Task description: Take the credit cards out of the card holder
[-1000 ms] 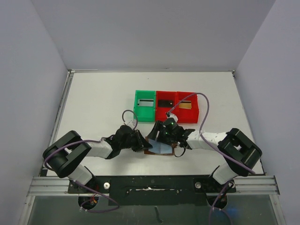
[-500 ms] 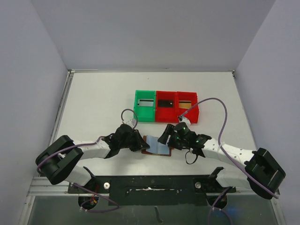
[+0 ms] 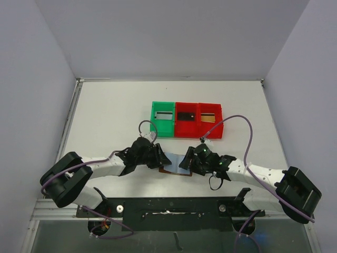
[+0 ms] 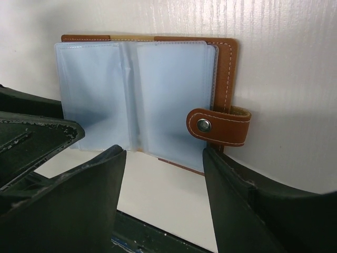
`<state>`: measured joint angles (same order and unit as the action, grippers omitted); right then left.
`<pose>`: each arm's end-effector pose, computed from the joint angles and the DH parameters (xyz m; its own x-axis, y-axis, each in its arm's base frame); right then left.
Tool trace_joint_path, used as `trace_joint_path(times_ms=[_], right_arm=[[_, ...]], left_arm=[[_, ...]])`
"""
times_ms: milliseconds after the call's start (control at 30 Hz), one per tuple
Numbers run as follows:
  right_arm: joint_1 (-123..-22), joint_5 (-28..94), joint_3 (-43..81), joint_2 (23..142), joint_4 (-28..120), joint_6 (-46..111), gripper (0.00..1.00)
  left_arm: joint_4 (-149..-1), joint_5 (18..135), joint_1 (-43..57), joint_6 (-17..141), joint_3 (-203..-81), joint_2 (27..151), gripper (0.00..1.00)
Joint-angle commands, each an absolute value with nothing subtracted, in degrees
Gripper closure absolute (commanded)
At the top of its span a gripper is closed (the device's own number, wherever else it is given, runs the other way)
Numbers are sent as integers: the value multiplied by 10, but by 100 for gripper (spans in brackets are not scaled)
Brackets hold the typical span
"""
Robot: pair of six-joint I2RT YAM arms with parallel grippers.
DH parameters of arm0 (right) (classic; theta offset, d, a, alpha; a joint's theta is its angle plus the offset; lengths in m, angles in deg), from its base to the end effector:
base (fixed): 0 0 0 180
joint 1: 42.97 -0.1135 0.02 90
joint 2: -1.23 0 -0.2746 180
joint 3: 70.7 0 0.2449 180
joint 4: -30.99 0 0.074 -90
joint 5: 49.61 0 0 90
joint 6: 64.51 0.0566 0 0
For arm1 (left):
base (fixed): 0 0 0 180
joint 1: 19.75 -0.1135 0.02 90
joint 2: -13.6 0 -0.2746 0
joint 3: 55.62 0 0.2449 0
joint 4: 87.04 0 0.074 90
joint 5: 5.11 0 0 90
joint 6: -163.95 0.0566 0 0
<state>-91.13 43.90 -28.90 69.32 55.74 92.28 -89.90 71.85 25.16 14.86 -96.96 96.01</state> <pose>0.1488 0.1610 0.1583 -0.8642 0.4100 -0.2916 0.1938 0.8061 0.5591 0.1821 -0.1995 0.1449 -0.9229 -0.2603 -0.2839 0.0420 0.6648 -0.7458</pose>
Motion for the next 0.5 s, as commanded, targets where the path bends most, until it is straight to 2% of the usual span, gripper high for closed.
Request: trace_joint_path(times_ms=[0,233,300,467], right_arm=[[-914,463,-291,681,549,933,39],[-905,450,-303,683,528,933,42],[-904,450,-307,680,522,937,43],[-898,452,-321,672,510,945,46]], left_arm=[[-885,720,245,184,-1005,955,63],[-885,695,233,200,-1021,971,60],[-882,686,233,206,-1026,975,65],[-881,686,234,198,-1011,971,85]])
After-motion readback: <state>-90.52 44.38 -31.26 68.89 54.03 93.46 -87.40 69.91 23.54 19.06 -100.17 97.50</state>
